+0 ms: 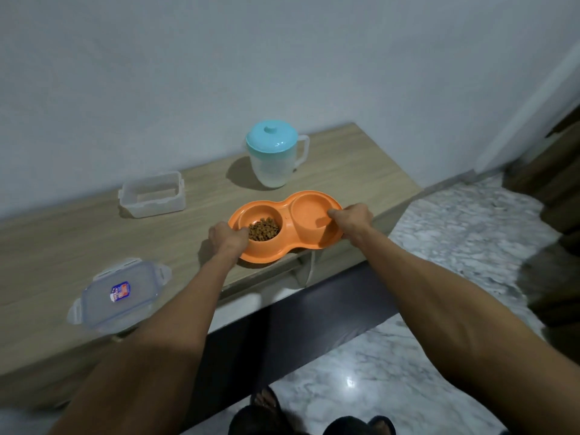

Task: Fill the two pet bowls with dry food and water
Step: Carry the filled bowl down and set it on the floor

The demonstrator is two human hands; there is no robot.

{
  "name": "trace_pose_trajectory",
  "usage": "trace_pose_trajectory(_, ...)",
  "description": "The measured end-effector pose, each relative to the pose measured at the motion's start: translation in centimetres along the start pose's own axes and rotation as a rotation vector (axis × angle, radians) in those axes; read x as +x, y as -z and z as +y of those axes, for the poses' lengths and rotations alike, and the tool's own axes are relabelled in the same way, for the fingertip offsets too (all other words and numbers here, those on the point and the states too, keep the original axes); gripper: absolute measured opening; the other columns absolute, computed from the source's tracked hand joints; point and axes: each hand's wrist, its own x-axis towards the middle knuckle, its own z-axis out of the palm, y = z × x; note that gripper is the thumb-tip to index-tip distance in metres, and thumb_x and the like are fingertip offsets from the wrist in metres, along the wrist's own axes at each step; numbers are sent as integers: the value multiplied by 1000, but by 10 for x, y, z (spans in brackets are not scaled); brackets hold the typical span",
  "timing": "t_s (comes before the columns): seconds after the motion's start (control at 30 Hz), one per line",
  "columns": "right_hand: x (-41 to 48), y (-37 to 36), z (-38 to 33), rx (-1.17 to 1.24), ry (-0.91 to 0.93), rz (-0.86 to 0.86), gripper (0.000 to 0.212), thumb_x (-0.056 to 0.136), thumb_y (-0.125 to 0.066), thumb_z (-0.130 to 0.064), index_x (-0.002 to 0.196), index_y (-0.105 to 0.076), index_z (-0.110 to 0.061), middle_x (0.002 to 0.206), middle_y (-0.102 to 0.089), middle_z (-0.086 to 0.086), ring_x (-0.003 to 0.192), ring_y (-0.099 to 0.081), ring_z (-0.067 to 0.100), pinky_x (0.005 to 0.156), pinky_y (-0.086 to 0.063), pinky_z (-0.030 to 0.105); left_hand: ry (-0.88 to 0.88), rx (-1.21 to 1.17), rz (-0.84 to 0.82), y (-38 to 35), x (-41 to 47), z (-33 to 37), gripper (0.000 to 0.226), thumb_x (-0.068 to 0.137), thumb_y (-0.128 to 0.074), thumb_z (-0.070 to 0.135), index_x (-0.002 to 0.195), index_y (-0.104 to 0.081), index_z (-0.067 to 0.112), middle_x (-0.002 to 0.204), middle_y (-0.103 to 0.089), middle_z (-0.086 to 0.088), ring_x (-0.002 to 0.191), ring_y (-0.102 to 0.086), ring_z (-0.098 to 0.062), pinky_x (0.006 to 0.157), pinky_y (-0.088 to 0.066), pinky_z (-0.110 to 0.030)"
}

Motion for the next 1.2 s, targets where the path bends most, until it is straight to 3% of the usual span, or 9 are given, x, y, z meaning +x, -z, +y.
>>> trace_pose_trajectory(0.2, 27, 100, 45, 55, -16, 66, 35, 71, -80, -39, 75, -61, -10, 98, -71, 14, 88, -69, 33, 78, -61, 49, -103, -17, -28, -65, -61, 58, 36, 86, -65, 27, 105, -67, -3, 109, -67, -21, 99, -64, -38, 73, -48, -38)
trace_pose_trajectory(0.27, 38, 139, 62, 66, -33, 87, 41, 68, -80, -40, 85, -66, -6, 100, -70, 14, 88, -68, 34, 75, -62, 49, -134, -13, -39, -91, -85, 81, 36, 85, -66, 27, 105, -67, -3, 109, -67, -21, 99, -64, -38, 72, -48, -38)
trace_pose_trajectory(0.33, 51, 176, 79, 79, -47, 83, 46, 69, -78, -40, 94, -68, -3, 100, -69, 14, 85, -68, 33, 69, -63, 47, -152, 4, -48, -120, -106, 104, 39, 84, -66, 29, 107, -67, -3, 110, -68, -21, 101, -64, -38, 80, -52, -40)
trace_pose_trajectory(0.63, 121, 335, 141, 91, -91, 180, 45, 71, -78, -35, 99, -67, -2, 103, -68, 15, 88, -67, 33, 70, -62, 44, -223, -19, -149, -259, -188, 199, 36, 86, -66, 26, 104, -67, -5, 110, -67, -21, 106, -62, -37, 77, -47, -36)
trace_pose_trajectory(0.8, 170, 396, 163, 96, -118, 242, 42, 72, -79, -35, 97, -69, -2, 103, -68, 14, 87, -68, 32, 70, -62, 44, -281, -22, -204, -328, -200, 253, 39, 84, -66, 27, 109, -68, -2, 109, -69, -20, 103, -64, -35, 84, -53, -39)
trace_pose_trajectory(0.9, 207, 424, 174, 111, -139, 270, 40, 74, -78, -34, 95, -67, -2, 102, -69, 15, 87, -68, 32, 71, -62, 46, -296, -8, -221, -371, -196, 286, 37, 83, -67, 27, 99, -66, -6, 105, -67, -18, 96, -65, -34, 74, -53, -38)
trace_pose_trajectory(0.97, 234, 439, 179, 114, -151, 282, 36, 75, -78, -33, 90, -66, -3, 100, -69, 14, 87, -68, 32, 72, -62, 47, -299, -12, -242, -401, -191, 308, 29, 84, -66, 25, 84, -63, -4, 90, -64, -17, 81, -63, -32, 62, -47, -34)
trace_pose_trajectory(1.07, 275, 460, 185, 96, -165, 316, 30, 76, -77, -33, 84, -65, -6, 95, -69, 12, 84, -69, 30, 71, -63, 45, -294, -28, -263, -445, -180, 341, 26, 85, -67, 22, 74, -56, 1, 71, -54, -12, 67, -56, -28, 57, -44, -32)
trace_pose_trajectory(1.2, 326, 480, 189, 91, -189, 332, 26, 76, -77, -30, 79, -61, -9, 88, -66, 11, 84, -68, 29, 74, -62, 47, -280, -3, -296, -491, -168, 378, 32, 85, -66, 26, 82, -64, -5, 84, -62, -17, 76, -63, -33, 58, -46, -34)
